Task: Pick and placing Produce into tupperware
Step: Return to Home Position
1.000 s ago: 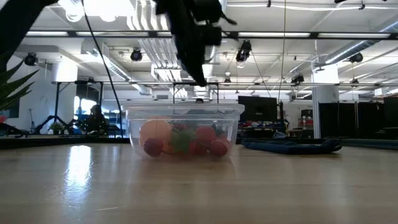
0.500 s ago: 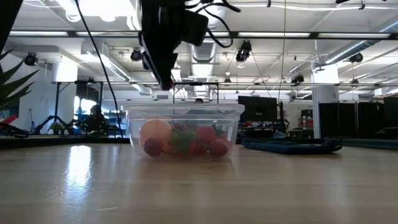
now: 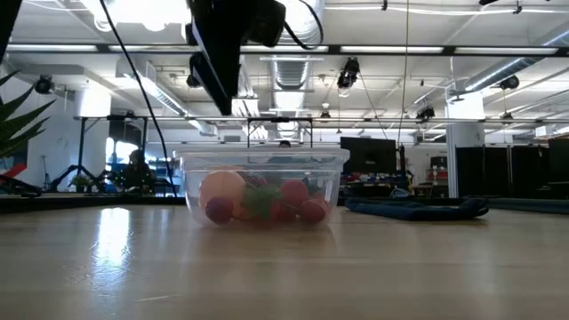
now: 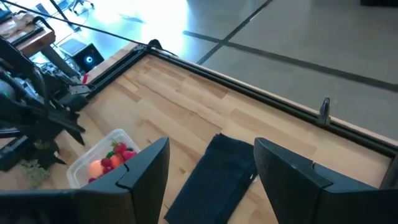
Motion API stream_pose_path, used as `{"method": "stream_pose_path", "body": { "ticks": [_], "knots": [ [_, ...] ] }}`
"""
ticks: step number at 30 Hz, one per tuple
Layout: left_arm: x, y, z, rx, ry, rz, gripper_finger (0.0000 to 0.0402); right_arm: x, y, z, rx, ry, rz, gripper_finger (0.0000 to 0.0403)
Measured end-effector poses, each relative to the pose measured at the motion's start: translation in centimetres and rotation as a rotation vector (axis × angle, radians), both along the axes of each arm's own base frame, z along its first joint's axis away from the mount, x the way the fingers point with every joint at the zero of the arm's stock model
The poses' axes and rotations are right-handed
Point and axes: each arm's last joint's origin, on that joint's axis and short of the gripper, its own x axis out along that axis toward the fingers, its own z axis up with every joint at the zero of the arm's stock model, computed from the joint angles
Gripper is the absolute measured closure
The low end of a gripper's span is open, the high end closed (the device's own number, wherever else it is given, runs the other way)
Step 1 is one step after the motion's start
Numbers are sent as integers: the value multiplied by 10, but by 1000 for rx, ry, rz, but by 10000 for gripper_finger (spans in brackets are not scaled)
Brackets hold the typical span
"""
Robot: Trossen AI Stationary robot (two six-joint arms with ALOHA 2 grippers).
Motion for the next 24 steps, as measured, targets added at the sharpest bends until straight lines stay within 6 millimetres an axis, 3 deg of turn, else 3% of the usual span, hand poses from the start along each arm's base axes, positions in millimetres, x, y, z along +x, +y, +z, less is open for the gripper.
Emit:
{"method": "stream_pose_path", "body": {
  "ticks": [6,11,16,20,24],
  "knots": [
    [-33,13,50,14,-146,-18,164,0,0,0,43,-25,-24,177],
    [-70,19,100,-10,-376,106,164,0,5,-4,230,42,53,177],
    [-99,20,134,-14,-599,90,164,5,9,-1,319,15,61,177],
    [-103,21,136,25,-781,30,164,7,10,7,239,-16,135,177],
    [-100,19,106,-76,-850,-65,164,16,15,12,140,-51,238,177]
  ]
}}
